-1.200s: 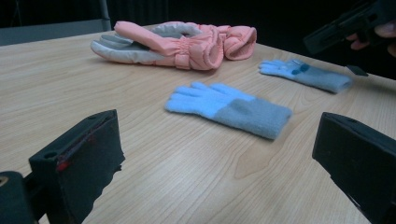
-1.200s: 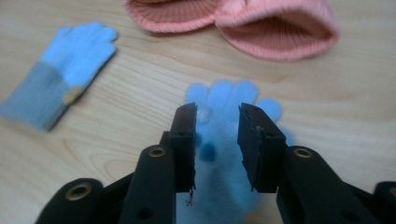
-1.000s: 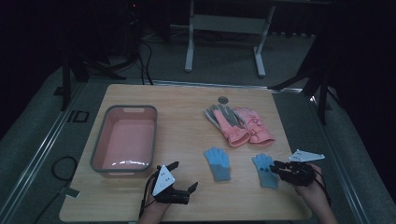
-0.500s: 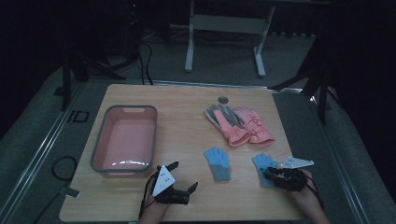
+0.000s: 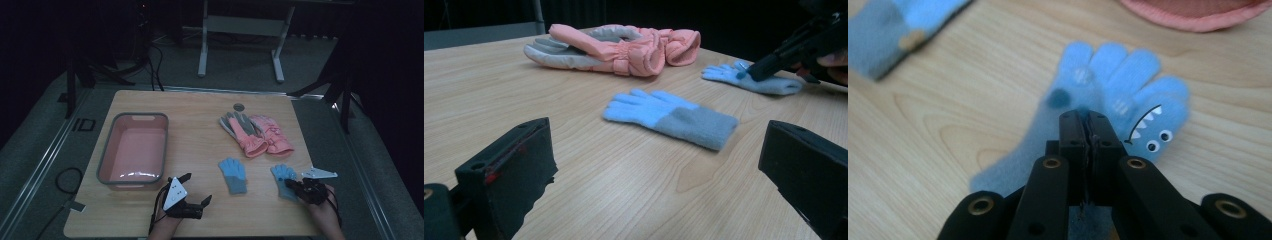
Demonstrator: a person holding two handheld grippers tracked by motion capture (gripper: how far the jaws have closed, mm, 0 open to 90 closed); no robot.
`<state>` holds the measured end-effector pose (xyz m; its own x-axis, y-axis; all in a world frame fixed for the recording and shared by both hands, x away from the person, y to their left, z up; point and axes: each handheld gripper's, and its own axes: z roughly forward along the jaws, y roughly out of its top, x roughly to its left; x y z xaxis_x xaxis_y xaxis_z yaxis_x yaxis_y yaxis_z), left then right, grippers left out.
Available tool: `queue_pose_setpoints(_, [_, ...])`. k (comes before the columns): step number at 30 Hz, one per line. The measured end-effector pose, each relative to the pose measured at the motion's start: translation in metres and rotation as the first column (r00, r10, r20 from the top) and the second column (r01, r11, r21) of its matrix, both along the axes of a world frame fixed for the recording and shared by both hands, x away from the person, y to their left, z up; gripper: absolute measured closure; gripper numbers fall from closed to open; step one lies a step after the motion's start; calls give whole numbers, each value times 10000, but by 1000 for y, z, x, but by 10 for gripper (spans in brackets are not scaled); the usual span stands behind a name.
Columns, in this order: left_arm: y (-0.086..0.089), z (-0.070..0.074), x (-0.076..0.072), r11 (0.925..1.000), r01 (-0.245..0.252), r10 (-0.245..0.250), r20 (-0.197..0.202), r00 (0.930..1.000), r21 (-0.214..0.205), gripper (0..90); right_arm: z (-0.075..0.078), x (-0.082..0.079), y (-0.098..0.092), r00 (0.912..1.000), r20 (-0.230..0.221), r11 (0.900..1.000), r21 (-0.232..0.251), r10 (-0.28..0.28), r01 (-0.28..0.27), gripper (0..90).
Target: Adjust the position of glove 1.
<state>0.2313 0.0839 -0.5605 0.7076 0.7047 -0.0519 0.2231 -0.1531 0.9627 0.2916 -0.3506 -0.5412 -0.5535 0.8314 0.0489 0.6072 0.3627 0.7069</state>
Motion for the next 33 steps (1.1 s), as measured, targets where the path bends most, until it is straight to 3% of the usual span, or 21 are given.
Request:
queue_pose_setpoints(7, [0,0,0,10000,6,-6,-4,10000,-1,15,44,-4,8,9969,699,9977,591,-372,331,877])
queue_pose_setpoints(13, [0,0,0,10000,6,-6,6,10000,18,15,90,-6,26,9893,1456,9976,694,-38,-64,877])
queue_pose_setpoints(18, [0,0,0,10000,13,-13,10,10000,5,16,116,-6,47,9804,1945,9940,963,323,-518,877])
queue_pose_setpoints(25, [0,0,0,10000,29,-29,40,10000,7,15,125,-2,78,9720,2104,9852,1116,1043,-1298,877])
queue_pose_setpoints(33, [0,0,0,10000,41,-42,44,10000,47,16,113,4,115,9634,1869,9709,1069,1920,-2142,877])
